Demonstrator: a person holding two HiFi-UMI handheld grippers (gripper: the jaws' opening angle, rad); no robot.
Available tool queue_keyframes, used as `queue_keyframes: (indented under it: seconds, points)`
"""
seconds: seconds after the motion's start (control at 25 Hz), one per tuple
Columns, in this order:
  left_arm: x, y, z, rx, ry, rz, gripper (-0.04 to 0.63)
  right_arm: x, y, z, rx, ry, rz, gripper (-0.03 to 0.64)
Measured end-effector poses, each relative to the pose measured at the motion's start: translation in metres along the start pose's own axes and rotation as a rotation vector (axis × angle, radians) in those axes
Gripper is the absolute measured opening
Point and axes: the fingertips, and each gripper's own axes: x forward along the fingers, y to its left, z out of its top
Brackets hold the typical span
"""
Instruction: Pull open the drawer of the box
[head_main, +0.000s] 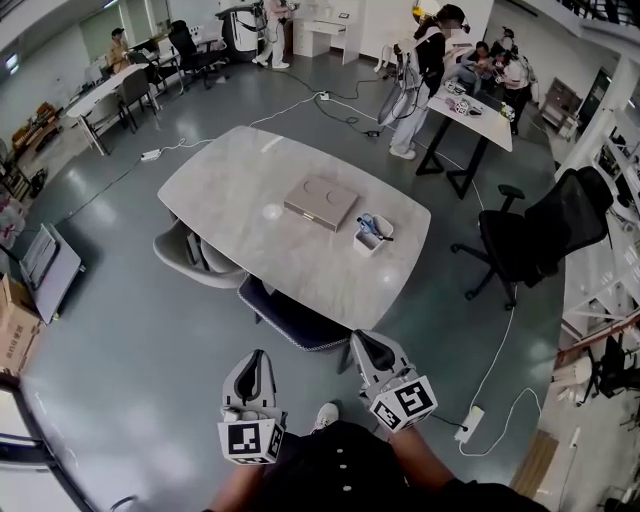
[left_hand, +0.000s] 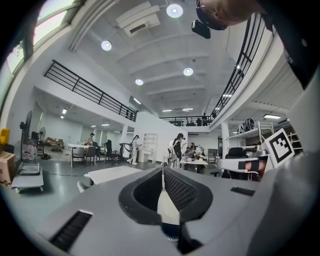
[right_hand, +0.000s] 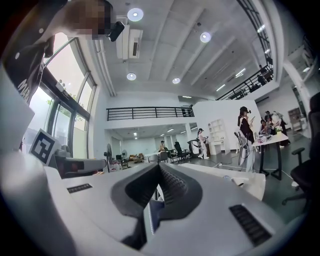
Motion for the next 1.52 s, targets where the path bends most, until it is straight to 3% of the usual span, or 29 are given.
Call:
queue_keyframes:
  seconds: [0.36, 0.6, 1.0, 1.52]
  points:
    - [0.02, 0.002, 0.002, 0.015, -0.002, -0.006, 0.02, 0.038, -0.016, -0.007, 0.044, 0.014, 0.041, -0.003]
    - [0.07, 0.022, -0.006, -0.008, 0.021, 0.002, 0.02, 0.07, -0.043, -0.01, 0.031, 0.027, 0.012, -0.003]
    - [0.185, 0.071, 0.013, -0.017, -0.004, -0.082, 0.02, 0.171, -0.094, 0.001, 0.012, 0.029, -0.041, -0.003]
    - [0.261, 0.118, -0.001, -0.061, 0.037, -0.16, 0.02, 0.281, -0.131, -0.036, 0.141, 0.103, -0.069, -0.003]
